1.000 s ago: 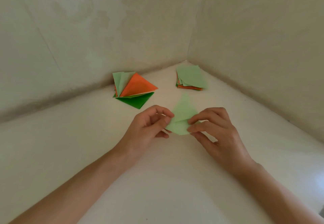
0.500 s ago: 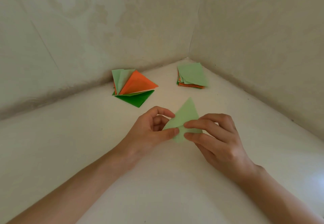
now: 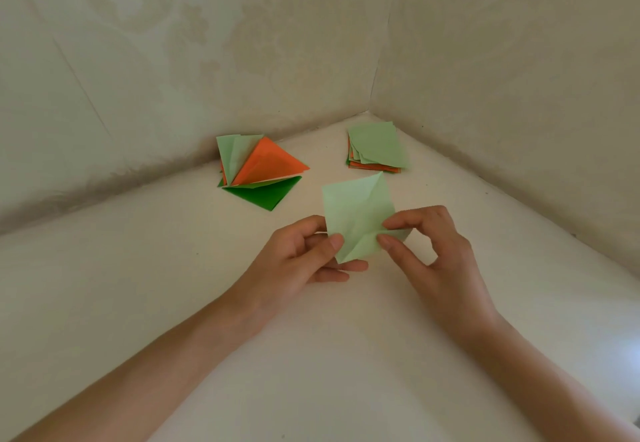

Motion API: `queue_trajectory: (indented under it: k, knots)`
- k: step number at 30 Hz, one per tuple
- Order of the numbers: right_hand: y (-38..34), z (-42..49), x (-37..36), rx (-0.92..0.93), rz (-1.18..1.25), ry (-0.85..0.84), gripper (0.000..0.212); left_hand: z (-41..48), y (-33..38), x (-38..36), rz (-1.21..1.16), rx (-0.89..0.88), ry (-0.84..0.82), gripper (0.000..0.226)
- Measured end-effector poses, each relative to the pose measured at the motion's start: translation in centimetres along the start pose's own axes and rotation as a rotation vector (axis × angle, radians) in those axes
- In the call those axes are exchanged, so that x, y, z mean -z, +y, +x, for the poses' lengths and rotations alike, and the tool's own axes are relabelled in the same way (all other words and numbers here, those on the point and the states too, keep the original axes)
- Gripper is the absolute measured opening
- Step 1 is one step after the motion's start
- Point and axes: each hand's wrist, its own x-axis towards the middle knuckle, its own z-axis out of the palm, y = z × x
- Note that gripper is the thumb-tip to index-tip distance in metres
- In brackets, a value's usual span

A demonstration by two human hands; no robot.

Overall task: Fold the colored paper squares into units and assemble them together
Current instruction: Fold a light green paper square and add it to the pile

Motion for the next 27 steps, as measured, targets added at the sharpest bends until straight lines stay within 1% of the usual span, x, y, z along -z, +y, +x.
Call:
queue_trajectory:
  k: [3,5,7,10,11,12,13,14,15,17,18,22,27]
  knots:
    - [0.0,0.1,-0.1,-0.058,-0.021,0.003,0.018,-0.2,0.0,-0.2,0.002,0.007,-0.038,0.032]
    - [-0.1,0.2,-0.2,-0.048,-0.04,-0.005,0.015,-0.1,0.0,-0.3,0.011,0.012,-0.036,0.036]
    - [-0.1,0.3,-0.3,0.0,-0.081,-0.015,0.013,0.0,-0.1,-0.3,0.02,0.02,-0.023,0.032]
    - [-0.1,0.4,-0.4,0.062,-0.127,-0.011,0.021,0.0,-0.3,-0.3,0.04,0.024,-0.005,0.027]
    - [-0.2,0.4,-0.4,0.063,-0.151,-0.003,0.022,0.0,-0.3,-0.3,0.044,0.025,-0.001,0.028]
    - [-0.1,0.3,-0.4,0.02,-0.138,-0.001,0.024,0.0,-0.3,-0.3,0.048,0.025,0.004,0.028]
    - [-0.2,0.3,-0.4,-0.075,-0.073,-0.017,0.028,0.0,-0.3,-0.3,0.053,0.023,0.009,0.029]
    - [-0.5,0.3,-0.3,-0.204,0.044,-0.058,0.031,0.0,-0.2,-0.3,0.058,0.017,0.016,0.03]
    - [-0.6,0.5,-0.2,-0.321,0.172,-0.121,0.03,0.0,-0.2,-0.3,0.062,0.011,0.024,0.031]
    - [-0.7,0.7,0.1,-0.445,0.365,-0.223,0.014,0.1,-0.2,-0.2,0.067,-0.001,0.043,0.031]
    - [-0.9,0.8,0.3,-0.47,0.429,-0.244,0.009,0.1,-0.2,-0.2,0.071,-0.006,0.051,0.03]
    - [-1.3,0.9,0.1,-0.492,0.561,-0.245,0.014,0.1,-0.3,-0.1,0.078,-0.016,0.089,0.022]
    - [-1.3,0.8,-0.2,-0.521,0.587,-0.239,0.018,0.4,-0.5,-0.2,0.104,-0.001,0.105,0.023]
